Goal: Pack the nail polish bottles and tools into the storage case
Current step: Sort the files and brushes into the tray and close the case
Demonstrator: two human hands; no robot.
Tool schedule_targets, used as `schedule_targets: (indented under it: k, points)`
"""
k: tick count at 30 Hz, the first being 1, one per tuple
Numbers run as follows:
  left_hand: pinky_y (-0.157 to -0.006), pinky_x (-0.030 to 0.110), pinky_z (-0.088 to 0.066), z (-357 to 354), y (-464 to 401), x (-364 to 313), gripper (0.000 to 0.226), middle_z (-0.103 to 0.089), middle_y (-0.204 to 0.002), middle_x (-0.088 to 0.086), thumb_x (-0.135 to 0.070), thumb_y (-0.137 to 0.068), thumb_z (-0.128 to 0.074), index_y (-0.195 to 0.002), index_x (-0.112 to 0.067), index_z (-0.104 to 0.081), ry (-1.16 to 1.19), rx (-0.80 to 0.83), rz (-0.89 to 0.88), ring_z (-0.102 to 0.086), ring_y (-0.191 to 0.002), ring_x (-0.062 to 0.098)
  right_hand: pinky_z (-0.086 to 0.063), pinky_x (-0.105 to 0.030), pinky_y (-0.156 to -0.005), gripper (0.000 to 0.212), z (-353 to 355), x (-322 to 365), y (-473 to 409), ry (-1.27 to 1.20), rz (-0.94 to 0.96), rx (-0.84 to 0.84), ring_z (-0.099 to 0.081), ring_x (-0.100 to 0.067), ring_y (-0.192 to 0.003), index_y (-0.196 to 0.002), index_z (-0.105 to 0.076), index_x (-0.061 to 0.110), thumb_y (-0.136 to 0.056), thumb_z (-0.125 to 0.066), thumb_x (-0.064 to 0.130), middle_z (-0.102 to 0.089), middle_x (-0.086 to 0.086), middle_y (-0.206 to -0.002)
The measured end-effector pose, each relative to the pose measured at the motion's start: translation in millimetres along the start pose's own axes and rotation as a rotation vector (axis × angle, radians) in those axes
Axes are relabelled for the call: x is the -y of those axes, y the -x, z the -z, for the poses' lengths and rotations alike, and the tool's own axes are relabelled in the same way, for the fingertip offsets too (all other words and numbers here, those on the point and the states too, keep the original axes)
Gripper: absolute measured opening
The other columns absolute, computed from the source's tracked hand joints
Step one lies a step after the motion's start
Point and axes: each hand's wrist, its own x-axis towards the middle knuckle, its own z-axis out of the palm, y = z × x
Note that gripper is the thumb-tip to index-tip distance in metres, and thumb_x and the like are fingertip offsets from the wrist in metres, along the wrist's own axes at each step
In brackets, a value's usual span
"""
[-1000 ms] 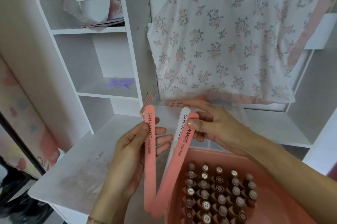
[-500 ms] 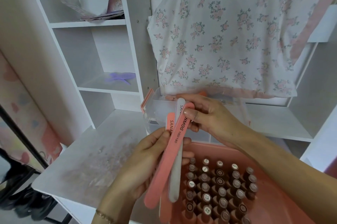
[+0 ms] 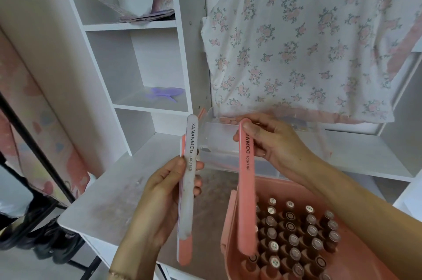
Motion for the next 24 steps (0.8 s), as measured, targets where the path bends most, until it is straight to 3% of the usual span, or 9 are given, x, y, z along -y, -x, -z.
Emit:
schedule_targets:
  k: [4, 7, 9, 12, 14, 16, 21, 24]
  points:
    - [-0.042, 0.018, -0.037, 1, 6, -1, 0.031, -0.057, -0.067, 0.007, -0.029, -0.083, -0.046, -0.093, -0.007, -0.066, -0.11, 0.054, -0.053, -0.042, -0.045, 0.012, -0.041, -0.017, -0.046, 0.008, -11, 3, -4, 0.058, 0.106, -0.087, -0.052, -0.011, -0.051, -0.091, -0.056, 0.013, -0.09, -0.053, 0.006, -0.068, 0.001, -0.063]
    - [-0.042, 0.016, -0.033, 3, 8, 4, 0.033, -0.049, -0.052, 0.0, -0.038, -0.087, -0.042, -0.087, -0.011, -0.062, -0.395, 0.061, -0.182, -0.037, -0.041, 0.01, -0.042, -0.013, -0.049, 0.014, -18, 6, -6, 0.181, 0.311, -0.229, -0.052, -0.002, -0.047, -0.086, -0.054, 0.019, -0.089, -0.054, 0.004, -0.064, 0.005, -0.058]
    - [-0.041, 0.018, -0.034, 4, 9, 8, 0.032, -0.055, -0.057, 0.0, -0.037, -0.084, -0.044, -0.106, -0.016, -0.053, -0.43, 0.068, -0.215, -0.04, -0.041, 0.01, -0.045, -0.016, -0.052, 0.017, -22, 7, -7, 0.194, 0.409, -0.271, -0.053, -0.003, -0.049, -0.087, -0.052, 0.021, -0.09, -0.052, 0.004, -0.062, 0.0, -0.064]
    - [-0.042, 0.023, -0.039, 8, 7, 14, 0.057, -0.064, -0.067, 0.004, -0.042, -0.078, -0.051, -0.13, -0.043, -0.029, -0.47, 0.063, -0.214, -0.048, -0.043, 0.014, -0.049, -0.021, -0.054, 0.016, -24, 7, -8, 0.108, 0.452, -0.25, -0.056, -0.01, -0.055, -0.089, -0.051, 0.019, -0.092, -0.048, 0.003, -0.06, 0.001, -0.064]
    - [-0.045, 0.024, -0.041, 13, 6, 16, 0.065, -0.067, -0.072, 0.007, -0.046, -0.077, -0.054, -0.125, -0.066, -0.015, -0.508, 0.058, -0.215, -0.051, -0.045, 0.017, -0.048, -0.023, -0.054, 0.014, -23, 5, -8, 0.005, 0.412, -0.177, -0.058, -0.02, -0.063, -0.09, -0.051, 0.016, -0.092, -0.046, 0.004, -0.062, 0.003, -0.065]
    - [-0.046, 0.025, -0.043, 17, 4, 17, 0.066, -0.069, -0.074, 0.009, -0.046, -0.079, -0.058, -0.118, -0.073, -0.012, -0.517, 0.061, -0.203, -0.054, -0.046, 0.019, -0.046, -0.024, -0.054, 0.011, -21, 3, -7, -0.052, 0.376, -0.09, -0.057, -0.025, -0.066, -0.092, -0.051, 0.016, -0.092, -0.046, 0.006, -0.063, 0.0, -0.07]
    - [-0.044, 0.024, -0.043, 20, 0, 16, 0.061, -0.072, -0.077, 0.01, -0.047, -0.071, -0.061, -0.125, -0.051, -0.033, -0.524, 0.064, -0.124, -0.055, -0.045, 0.019, -0.047, -0.024, -0.058, 0.011, -16, 1, -8, -0.088, 0.355, -0.01, -0.058, -0.018, -0.065, -0.093, -0.054, 0.016, -0.084, -0.048, 0.015, -0.065, -0.001, -0.073]
    - [-0.044, 0.025, -0.044, 17, -1, 17, 0.05, -0.071, -0.078, 0.01, -0.045, -0.068, -0.065, -0.115, -0.033, -0.052, -0.502, 0.008, -0.119, -0.056, -0.046, 0.02, -0.048, -0.023, -0.06, 0.013, -13, 0, -8, -0.092, 0.347, -0.004, -0.059, -0.015, -0.065, -0.093, -0.056, 0.018, -0.084, -0.048, 0.015, -0.066, 0.002, -0.075]
